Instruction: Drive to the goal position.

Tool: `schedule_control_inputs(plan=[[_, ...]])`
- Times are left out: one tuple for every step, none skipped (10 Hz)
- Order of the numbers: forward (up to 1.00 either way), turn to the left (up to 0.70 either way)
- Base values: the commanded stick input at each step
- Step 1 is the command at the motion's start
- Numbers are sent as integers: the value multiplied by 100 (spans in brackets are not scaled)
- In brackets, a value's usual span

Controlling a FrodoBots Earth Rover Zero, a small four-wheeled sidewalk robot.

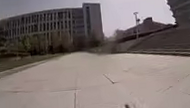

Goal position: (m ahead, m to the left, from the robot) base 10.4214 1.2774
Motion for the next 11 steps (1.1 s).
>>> schedule_control_inputs(plan=[[70,1],[70,26],[70,36],[70,24],[70,3],[70,1],[70,1],[70,1],[70,1],[70,1],[70,1]])
